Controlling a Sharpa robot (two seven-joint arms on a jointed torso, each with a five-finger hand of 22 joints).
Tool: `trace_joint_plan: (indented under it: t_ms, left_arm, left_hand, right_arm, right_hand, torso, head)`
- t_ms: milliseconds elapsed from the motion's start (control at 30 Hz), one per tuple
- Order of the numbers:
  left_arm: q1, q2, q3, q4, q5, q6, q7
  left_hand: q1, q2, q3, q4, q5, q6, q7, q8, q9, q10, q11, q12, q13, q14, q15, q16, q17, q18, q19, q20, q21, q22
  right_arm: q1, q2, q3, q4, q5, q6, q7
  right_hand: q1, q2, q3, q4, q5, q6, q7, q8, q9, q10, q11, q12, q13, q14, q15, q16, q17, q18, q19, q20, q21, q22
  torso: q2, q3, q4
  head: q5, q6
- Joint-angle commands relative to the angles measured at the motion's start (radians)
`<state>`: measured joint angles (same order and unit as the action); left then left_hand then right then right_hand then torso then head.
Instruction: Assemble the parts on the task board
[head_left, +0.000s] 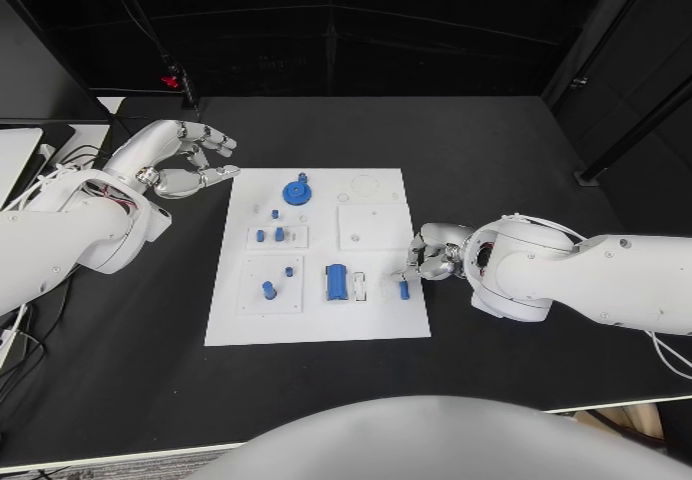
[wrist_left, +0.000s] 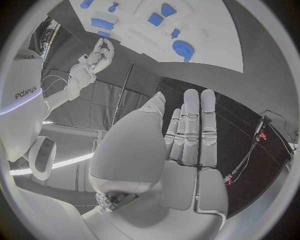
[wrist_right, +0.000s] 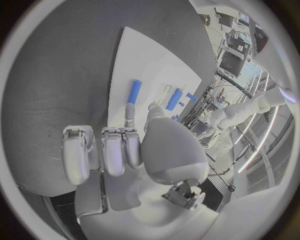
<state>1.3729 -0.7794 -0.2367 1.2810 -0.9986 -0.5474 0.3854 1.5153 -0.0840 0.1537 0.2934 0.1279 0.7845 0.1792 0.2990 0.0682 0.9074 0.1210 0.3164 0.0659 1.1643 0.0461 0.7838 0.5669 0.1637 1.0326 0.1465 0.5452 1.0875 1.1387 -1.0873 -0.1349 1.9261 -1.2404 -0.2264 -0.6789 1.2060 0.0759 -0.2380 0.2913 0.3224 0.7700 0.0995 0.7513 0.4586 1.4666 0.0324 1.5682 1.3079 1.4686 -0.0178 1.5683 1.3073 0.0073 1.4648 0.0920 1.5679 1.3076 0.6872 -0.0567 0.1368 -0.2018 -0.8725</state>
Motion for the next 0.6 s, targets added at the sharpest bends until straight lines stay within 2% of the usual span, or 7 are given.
trace_joint_plan:
  t_ms: [33,167,367,600]
  left_arm:
    - [0.002,-0.001,0.001,0.002,0.005,0.003,0.000]
    - [0.002,-0.002,0.001,0.002,0.005,0.003,-0.001]
    - [0.002,-0.002,0.001,0.002,0.005,0.004,-0.001]
    - [0.002,-0.002,0.001,0.001,0.005,0.005,-0.001]
  left_hand:
    - [-0.001,0.009,-0.007,-0.001,0.004,0.005,0.000,-0.006,0.000,0.006,-0.001,0.004,-0.002,0.007,-0.003,-0.006,-0.002,0.018,0.006,-0.001,-0.004,-0.001]
    - [-0.001,0.009,-0.007,-0.001,0.004,0.005,0.000,-0.006,0.000,0.006,-0.001,0.004,-0.002,0.007,-0.003,-0.006,-0.002,0.018,0.006,-0.001,-0.004,-0.001]
    - [-0.001,0.009,-0.007,-0.001,0.004,0.005,0.000,-0.006,0.000,0.006,-0.001,0.004,-0.002,0.007,-0.003,-0.006,-0.002,0.018,0.006,-0.001,-0.004,-0.001]
    - [-0.001,0.009,-0.007,-0.001,0.004,0.005,0.000,-0.006,0.000,0.006,-0.001,0.004,-0.002,0.007,-0.003,-0.006,-0.002,0.018,0.006,-0.001,-0.004,-0.001]
  right_arm:
    - [0.000,0.006,0.000,-0.003,-0.017,0.071,-0.049]
    - [-0.001,0.012,0.000,-0.006,-0.017,0.098,-0.060]
    - [-0.001,0.016,0.000,-0.009,-0.020,0.142,-0.073]
    - [-0.001,0.018,0.000,-0.011,-0.031,0.152,-0.079]
  right_hand:
    - [-0.010,0.000,-0.007,0.000,-0.002,0.007,0.003,-0.005,-0.002,0.104,0.007,0.003,0.263,0.102,0.008,0.002,0.263,-0.007,0.106,0.008,0.003,0.263]
    - [-0.015,0.003,-0.009,0.000,-0.006,0.007,0.003,-0.007,-0.004,0.104,0.007,0.003,0.263,0.102,0.008,0.002,0.263,-0.007,0.106,0.008,0.003,0.263]
    - [-0.025,0.006,-0.014,0.000,-0.015,0.007,0.004,-0.012,-0.008,0.104,0.008,0.003,0.263,0.102,0.009,0.002,0.263,-0.007,0.106,0.009,0.003,0.263]
    - [-0.030,0.009,-0.016,0.000,-0.021,0.009,0.004,-0.013,-0.009,0.104,0.008,0.003,0.263,0.102,0.009,0.002,0.263,-0.007,0.106,0.010,0.003,0.263]
  torso:
    - [0.000,-0.0007,-0.0004]
    - [0.000,-0.0002,-0.0026]
    - [0.000,-0.0002,-0.0014]
    - [0.000,-0.0004,-0.0024]
  head:
    - [-0.002,0.000]
    - [0.000,0.000]
    - [-0.002,0.000]
    - [-0.003,0.000]
